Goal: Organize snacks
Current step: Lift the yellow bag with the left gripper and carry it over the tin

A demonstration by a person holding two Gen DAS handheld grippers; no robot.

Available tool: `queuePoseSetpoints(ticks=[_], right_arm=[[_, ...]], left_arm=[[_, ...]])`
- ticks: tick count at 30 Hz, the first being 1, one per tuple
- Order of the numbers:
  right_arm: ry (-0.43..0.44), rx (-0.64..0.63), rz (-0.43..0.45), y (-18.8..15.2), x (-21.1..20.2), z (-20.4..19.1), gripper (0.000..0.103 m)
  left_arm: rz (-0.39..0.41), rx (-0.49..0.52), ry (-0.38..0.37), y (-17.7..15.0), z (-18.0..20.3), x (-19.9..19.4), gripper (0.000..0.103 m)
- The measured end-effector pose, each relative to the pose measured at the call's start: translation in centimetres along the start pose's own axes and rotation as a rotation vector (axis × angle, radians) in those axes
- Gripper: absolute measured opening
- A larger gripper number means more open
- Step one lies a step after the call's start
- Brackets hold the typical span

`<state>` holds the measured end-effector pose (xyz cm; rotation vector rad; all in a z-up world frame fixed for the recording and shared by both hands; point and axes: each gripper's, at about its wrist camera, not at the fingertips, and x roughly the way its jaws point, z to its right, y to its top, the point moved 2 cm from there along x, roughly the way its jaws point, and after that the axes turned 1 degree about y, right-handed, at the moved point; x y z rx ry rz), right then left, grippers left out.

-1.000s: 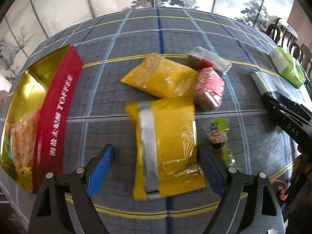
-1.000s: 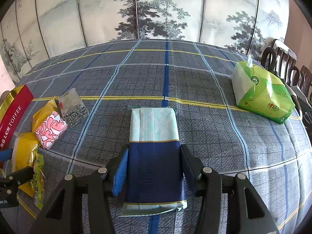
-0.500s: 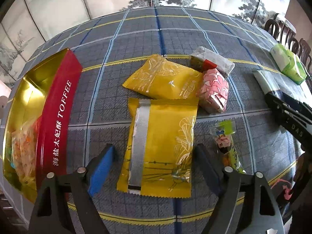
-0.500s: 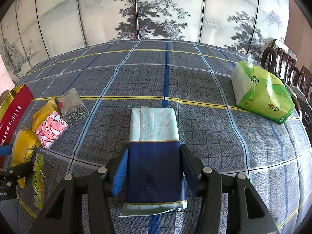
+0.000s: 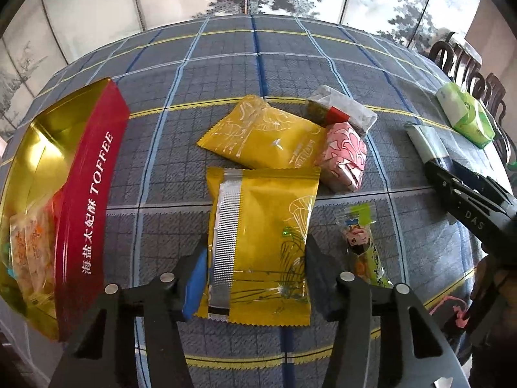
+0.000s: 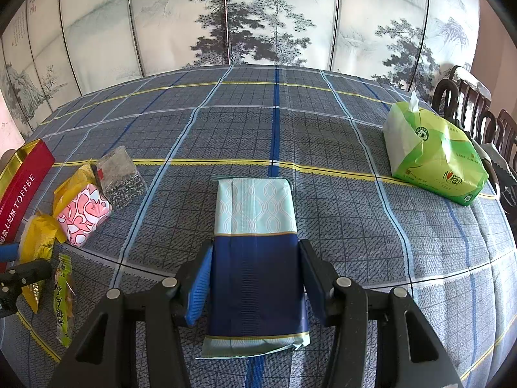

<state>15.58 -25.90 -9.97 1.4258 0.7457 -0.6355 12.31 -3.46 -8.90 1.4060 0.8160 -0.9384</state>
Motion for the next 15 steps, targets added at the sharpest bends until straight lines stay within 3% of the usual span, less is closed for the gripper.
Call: queuePoseSetpoints(ticks=[15], right_arm=[[0.0,0.0,0.0,-0.1,0.0,-0.1,0.053]], left_arm=[[0.063,0.006,0.011,-0.7,-0.8,-3.4,0.05]])
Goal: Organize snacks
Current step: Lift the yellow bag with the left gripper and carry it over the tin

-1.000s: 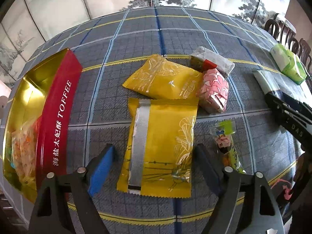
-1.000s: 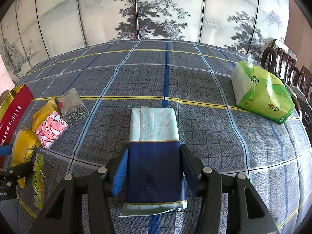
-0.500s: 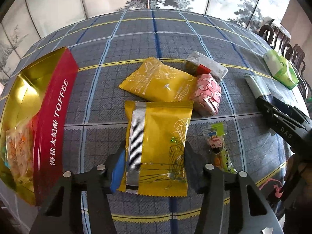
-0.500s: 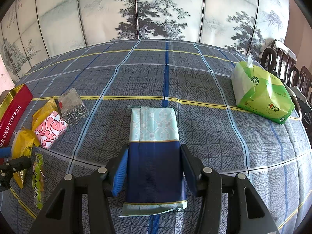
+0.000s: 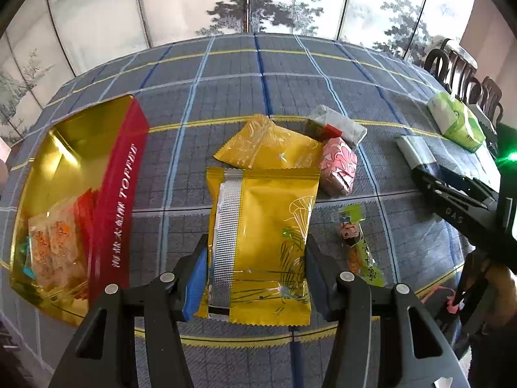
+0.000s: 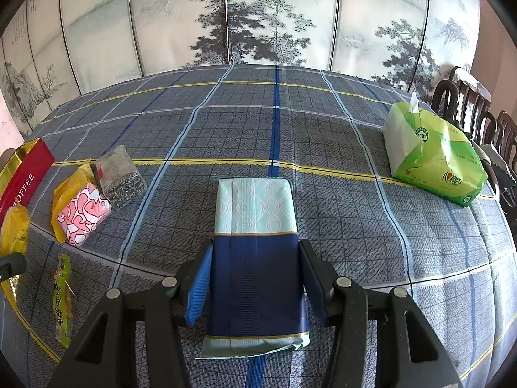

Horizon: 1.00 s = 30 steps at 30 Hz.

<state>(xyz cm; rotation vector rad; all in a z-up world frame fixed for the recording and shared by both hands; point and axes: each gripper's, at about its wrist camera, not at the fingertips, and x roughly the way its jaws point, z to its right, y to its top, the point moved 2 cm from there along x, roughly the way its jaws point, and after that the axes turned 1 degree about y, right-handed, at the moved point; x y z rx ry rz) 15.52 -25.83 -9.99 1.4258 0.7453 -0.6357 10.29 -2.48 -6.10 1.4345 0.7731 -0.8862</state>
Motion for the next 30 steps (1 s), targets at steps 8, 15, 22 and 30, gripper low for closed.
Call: queuePoseSetpoints(ticks=[8,15,22,30], right_arm=[[0.0,0.0,0.0,0.0,0.0,-0.1,0.053],[-0.001,0.0,0.0,0.0,0.0,0.0,0.053],[-0.001,0.0,0.0,0.0,0.0,0.0,0.053],[-0.001,-0.001,0.0,0.0,0.0,-0.1,0.053]], left_arm=[[0.036,-0.008,0.003,0.5,-1.0,-2.2,0.05],[0.06,-0.034,0.026,1.2,-2.9,-3.8,0.05],[0.077,-0.082,0.086,1.5,-6.8,-4.7,0.05],[0.068,-0.147,0.164,1.0,-11.9,-4.9,0.05]])
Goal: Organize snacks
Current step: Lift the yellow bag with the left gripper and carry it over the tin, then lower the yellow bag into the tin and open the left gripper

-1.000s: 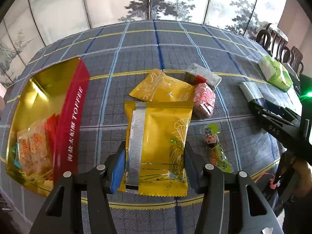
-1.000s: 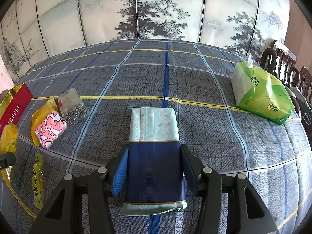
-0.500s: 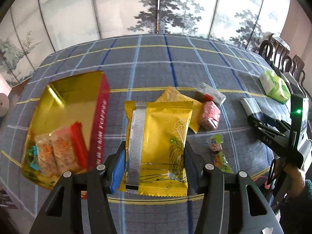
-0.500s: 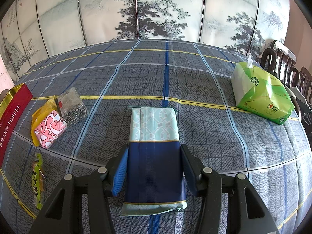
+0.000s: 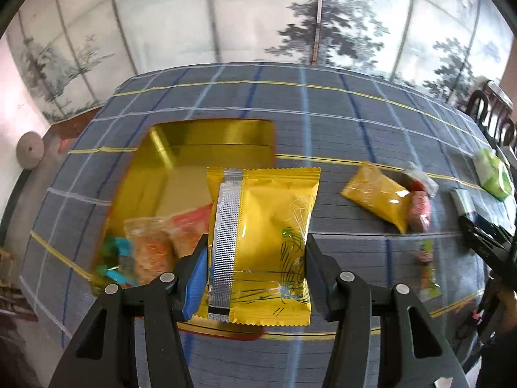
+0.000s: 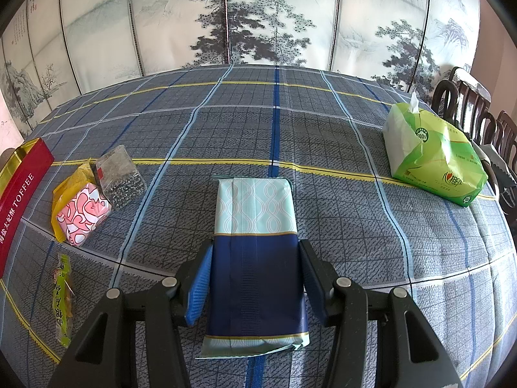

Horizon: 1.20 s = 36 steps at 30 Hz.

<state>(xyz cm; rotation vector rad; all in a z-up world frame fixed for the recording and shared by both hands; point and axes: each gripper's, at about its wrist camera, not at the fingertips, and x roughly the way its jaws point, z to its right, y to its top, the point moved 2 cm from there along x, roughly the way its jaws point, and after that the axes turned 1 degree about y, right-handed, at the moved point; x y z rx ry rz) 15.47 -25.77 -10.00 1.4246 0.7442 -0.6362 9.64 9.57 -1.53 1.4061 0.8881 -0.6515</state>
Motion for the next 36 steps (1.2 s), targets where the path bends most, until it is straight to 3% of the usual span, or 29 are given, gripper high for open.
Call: queuePoseSetpoints(ticks=[18,36], right_arm=[[-0.002,0.0,0.0,-0.1,-0.1,0.0,0.053],[-0.004,0.0,0.001,-0.1,-0.2,0.3,0.053]], left_arm=[[-0.055,-0.047,0.131,-1.2,-7.0,2.9,0.05],[-0.097,-0.043,0.148,-2.3,-8.8,5.5,0.05]])
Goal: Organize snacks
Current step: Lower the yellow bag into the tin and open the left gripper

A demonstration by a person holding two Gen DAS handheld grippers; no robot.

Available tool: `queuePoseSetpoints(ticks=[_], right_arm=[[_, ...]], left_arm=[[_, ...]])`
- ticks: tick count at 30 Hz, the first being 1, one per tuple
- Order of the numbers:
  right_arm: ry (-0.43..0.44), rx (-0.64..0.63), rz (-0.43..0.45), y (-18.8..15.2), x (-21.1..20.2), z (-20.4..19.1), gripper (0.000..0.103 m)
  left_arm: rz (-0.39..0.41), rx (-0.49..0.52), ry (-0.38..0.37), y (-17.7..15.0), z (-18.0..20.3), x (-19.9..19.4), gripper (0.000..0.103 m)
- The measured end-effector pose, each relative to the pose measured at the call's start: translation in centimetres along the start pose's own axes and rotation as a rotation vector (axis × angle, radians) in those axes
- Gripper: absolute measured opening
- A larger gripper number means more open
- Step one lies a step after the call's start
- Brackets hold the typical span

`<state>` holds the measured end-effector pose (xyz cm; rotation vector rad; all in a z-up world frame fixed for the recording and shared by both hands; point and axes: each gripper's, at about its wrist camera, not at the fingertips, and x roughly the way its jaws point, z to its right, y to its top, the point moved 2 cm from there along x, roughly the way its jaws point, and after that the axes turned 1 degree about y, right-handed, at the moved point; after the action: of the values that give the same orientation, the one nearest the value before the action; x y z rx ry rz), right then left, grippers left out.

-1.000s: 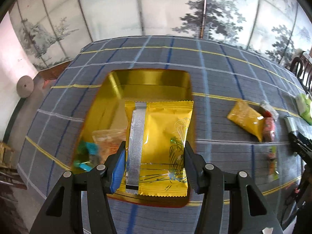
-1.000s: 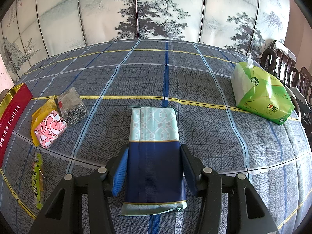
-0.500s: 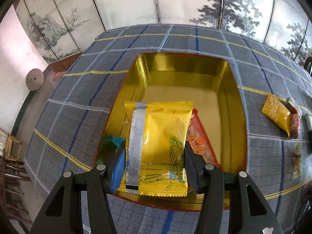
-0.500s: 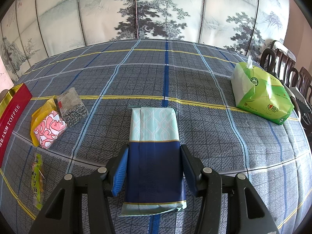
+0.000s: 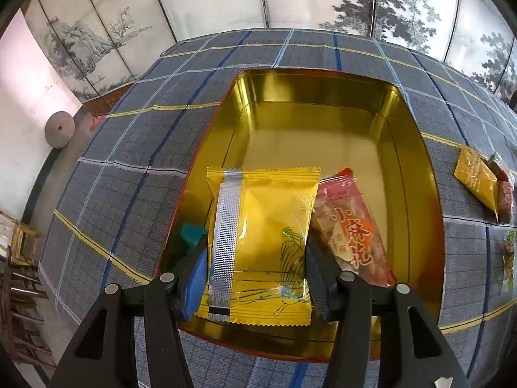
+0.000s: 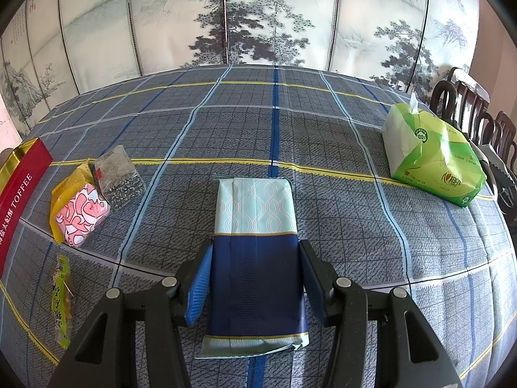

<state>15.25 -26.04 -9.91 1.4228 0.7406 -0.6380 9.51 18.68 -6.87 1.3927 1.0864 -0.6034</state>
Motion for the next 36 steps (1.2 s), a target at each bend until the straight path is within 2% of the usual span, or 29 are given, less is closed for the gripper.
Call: queuePoseSetpoints(ticks=[16,36], right_arm=[[0.0,-0.001,0.0,0.0,0.0,-0.2,0.053],[0.0,-0.002,0.0,-0.1,0.0,-0.2,0.053]], left_arm=[[-0.003,0.023,-0.007,-0.2,0.1,-0.1,0.056],[0.069,0.043,-0.028,-0.3,0.2,-3.3,0.067]])
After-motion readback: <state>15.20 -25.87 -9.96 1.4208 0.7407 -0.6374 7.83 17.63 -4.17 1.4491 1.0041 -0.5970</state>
